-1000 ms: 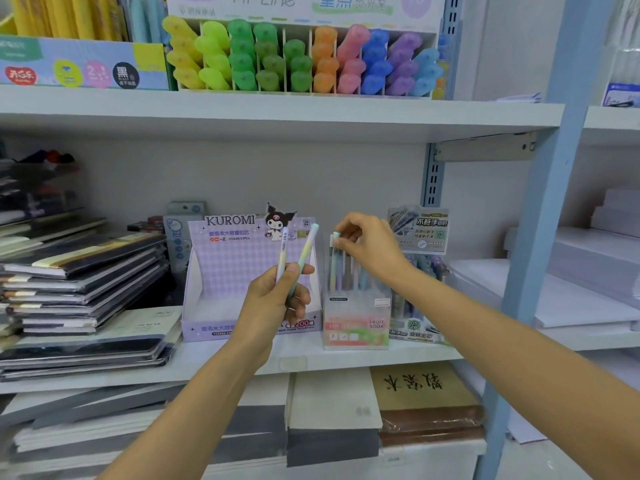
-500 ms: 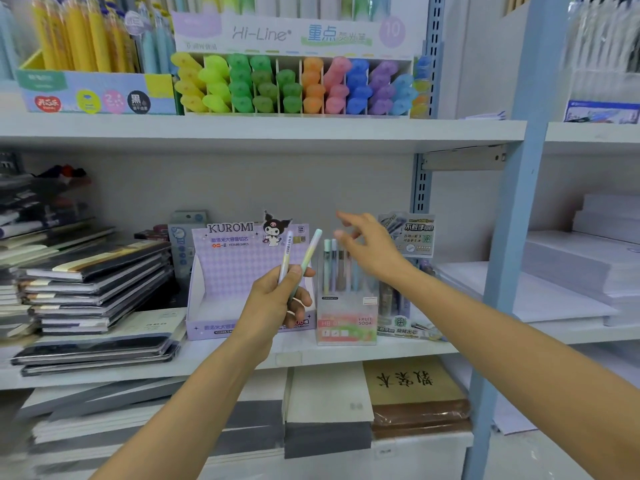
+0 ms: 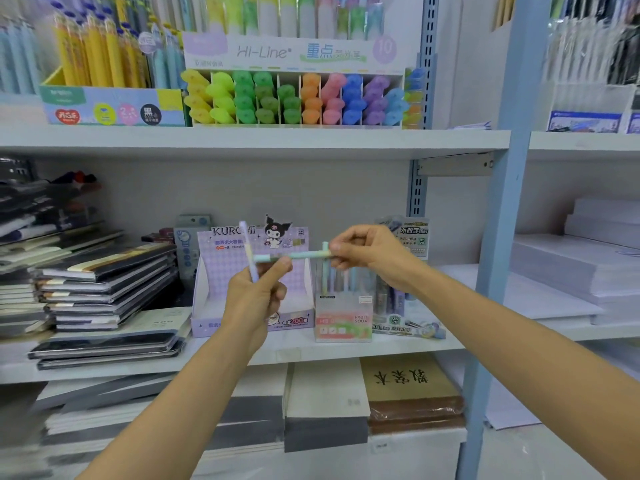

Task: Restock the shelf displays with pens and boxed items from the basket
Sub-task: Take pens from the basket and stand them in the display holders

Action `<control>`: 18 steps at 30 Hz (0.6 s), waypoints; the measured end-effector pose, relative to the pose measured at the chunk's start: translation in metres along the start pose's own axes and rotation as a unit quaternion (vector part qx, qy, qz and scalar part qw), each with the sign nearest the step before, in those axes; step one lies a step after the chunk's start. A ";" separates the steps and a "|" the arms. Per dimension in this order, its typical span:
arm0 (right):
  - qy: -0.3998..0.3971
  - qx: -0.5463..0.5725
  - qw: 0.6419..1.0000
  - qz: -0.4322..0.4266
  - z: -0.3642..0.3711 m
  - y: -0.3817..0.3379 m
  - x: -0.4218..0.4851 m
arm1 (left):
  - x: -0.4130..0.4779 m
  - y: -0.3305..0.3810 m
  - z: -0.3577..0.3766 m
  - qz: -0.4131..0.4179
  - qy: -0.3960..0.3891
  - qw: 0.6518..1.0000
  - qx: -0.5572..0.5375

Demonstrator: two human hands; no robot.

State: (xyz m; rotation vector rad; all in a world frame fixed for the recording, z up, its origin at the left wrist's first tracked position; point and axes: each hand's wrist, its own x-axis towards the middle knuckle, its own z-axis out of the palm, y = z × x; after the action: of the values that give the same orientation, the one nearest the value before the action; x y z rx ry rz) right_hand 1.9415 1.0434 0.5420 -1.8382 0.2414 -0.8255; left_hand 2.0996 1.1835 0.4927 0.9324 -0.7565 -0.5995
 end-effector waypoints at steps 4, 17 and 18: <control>-0.093 -0.107 0.990 0.009 0.007 0.009 -0.009 | -0.002 0.001 0.007 0.031 0.024 0.999 -0.014; 0.020 -0.112 0.988 -0.100 0.020 -0.016 -0.001 | -0.006 -0.001 0.021 0.044 -0.073 0.987 0.135; 0.066 -0.097 0.987 -0.111 0.014 -0.017 0.002 | -0.004 -0.002 0.020 0.034 -0.070 0.989 0.124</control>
State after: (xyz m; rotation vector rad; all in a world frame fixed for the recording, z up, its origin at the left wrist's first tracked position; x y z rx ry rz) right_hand 1.9481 1.0601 0.5545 -2.0199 0.2096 -1.1126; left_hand 2.0808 1.1760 0.4979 1.0965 -1.0016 -0.5225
